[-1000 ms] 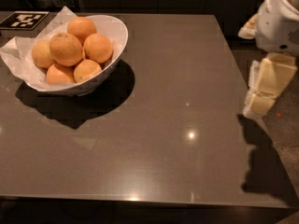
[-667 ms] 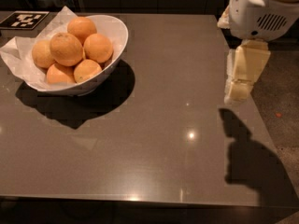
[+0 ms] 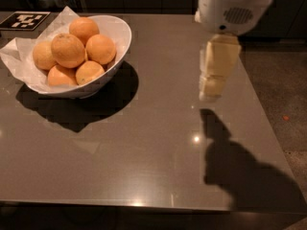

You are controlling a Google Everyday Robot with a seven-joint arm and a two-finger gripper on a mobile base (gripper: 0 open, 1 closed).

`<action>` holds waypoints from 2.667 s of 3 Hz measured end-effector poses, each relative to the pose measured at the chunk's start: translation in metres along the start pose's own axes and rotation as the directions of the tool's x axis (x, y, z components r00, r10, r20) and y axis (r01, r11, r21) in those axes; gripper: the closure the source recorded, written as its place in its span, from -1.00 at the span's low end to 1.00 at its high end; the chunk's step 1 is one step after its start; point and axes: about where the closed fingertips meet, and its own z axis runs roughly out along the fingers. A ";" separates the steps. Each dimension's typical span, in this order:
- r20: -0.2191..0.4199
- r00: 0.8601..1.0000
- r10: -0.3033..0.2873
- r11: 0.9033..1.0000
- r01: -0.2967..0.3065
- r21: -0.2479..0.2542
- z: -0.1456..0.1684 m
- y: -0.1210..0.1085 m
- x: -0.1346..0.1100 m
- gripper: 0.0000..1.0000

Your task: Pick orange from white bowl

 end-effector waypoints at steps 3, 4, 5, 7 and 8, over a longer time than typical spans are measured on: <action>0.108 0.994 -0.032 0.999 0.027 0.043 0.005 -0.036 -0.104 -1.00; 0.142 0.990 -0.004 1.000 0.007 -0.016 0.026 -0.061 -0.139 -1.00; 0.216 0.976 -0.021 0.994 0.044 -0.099 0.042 -0.074 -0.171 -1.00; 0.234 0.968 -0.090 0.995 0.096 -0.016 0.038 -0.077 -0.205 -1.00; 0.126 0.981 -0.147 0.989 0.141 0.051 0.044 -0.071 -0.233 -1.00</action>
Offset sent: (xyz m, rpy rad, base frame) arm 0.0147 0.0487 0.0101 -0.0040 -0.0143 0.0366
